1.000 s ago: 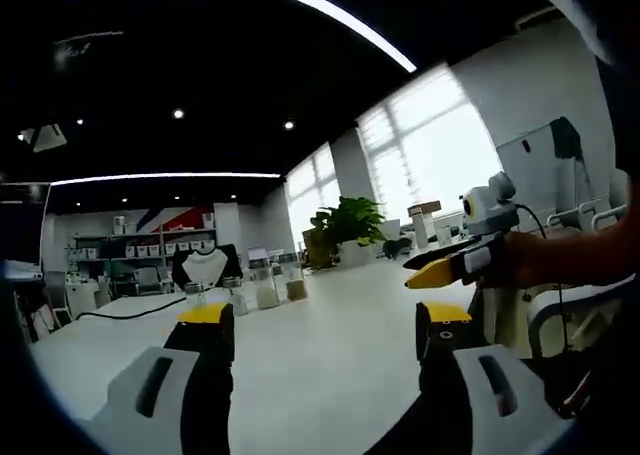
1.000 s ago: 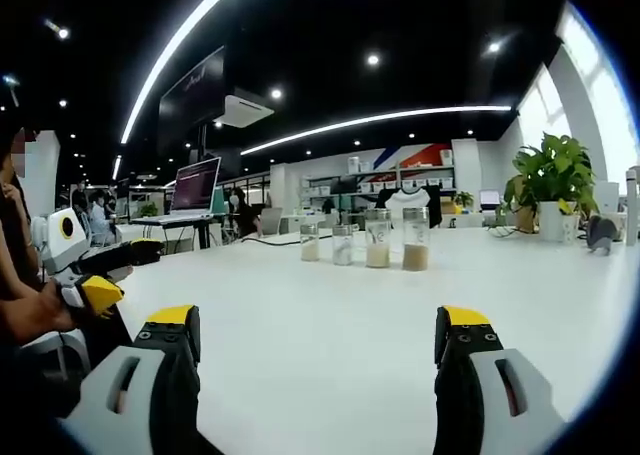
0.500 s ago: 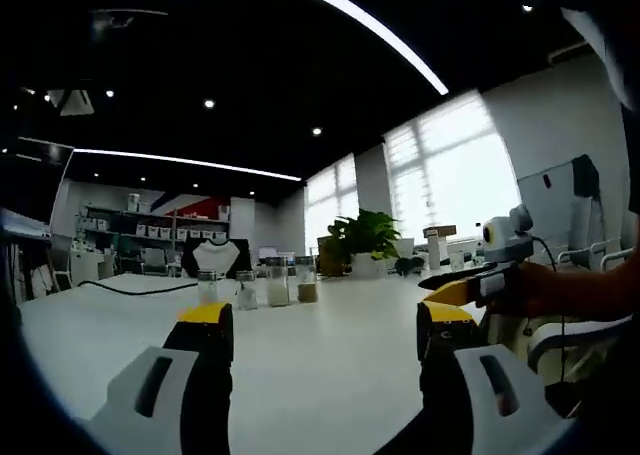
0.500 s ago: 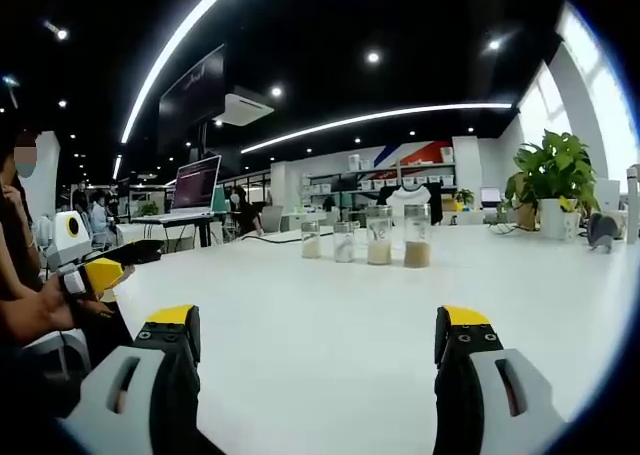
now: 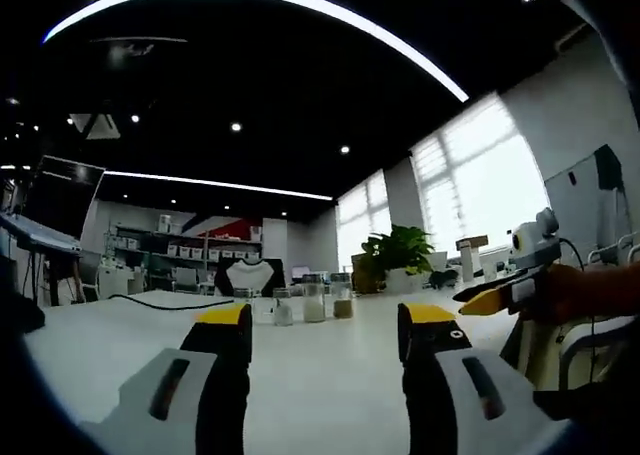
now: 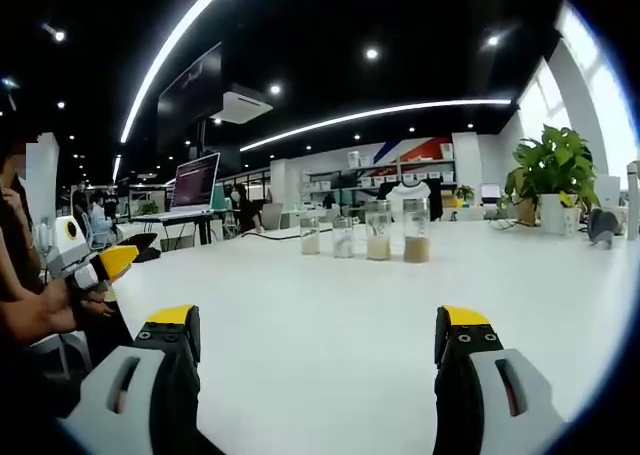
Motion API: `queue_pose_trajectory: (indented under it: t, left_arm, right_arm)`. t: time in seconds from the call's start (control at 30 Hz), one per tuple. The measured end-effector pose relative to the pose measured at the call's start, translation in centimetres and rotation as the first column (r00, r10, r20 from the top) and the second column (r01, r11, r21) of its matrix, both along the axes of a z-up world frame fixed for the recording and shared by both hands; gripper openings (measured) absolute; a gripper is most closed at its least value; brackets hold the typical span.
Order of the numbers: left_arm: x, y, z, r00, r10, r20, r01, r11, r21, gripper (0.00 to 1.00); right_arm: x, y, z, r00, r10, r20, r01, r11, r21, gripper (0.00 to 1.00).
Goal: Rotate the seasoning bottle until the label or dispensing opening points toward the visible target arrow and the bottle remains upright within the marked orientation range
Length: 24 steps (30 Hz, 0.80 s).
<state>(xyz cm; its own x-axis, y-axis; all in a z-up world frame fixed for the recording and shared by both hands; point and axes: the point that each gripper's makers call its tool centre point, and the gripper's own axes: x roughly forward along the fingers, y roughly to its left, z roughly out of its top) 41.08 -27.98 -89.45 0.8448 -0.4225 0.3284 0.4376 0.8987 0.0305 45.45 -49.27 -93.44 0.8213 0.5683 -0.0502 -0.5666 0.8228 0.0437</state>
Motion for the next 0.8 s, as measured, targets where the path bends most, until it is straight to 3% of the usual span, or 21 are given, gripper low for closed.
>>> queue_pose_trajectory:
  t: [0.27,0.57,0.67,0.8]
  left_arm:
    - [1.2,0.5,-1.8,0.988,-0.006,-0.153,0.004,1.0,-0.01,0.87]
    - [3.1,0.4,-2.0,0.971,-0.013,-0.238,0.021,0.999,0.029,0.95]
    - [4.0,0.1,-1.6,0.968,-0.029,-0.25,0.036,0.999,0.025,0.99]
    - [5.2,-0.2,-1.1,0.968,-0.024,-0.251,0.043,0.997,0.07,1.0]
  right_arm:
    - [-0.1,0.2,0.0,1.0,0.009,0.0,-0.009,1.0,-0.001,0.99]
    - [-0.4,0.3,0.5,0.999,0.036,0.038,-0.036,0.999,-0.003,0.99]
    - [-0.4,0.2,0.8,0.998,0.041,0.055,-0.042,0.999,0.008,0.99]
    - [-0.4,0.2,1.1,0.996,0.05,0.072,-0.05,0.999,0.002,0.99]
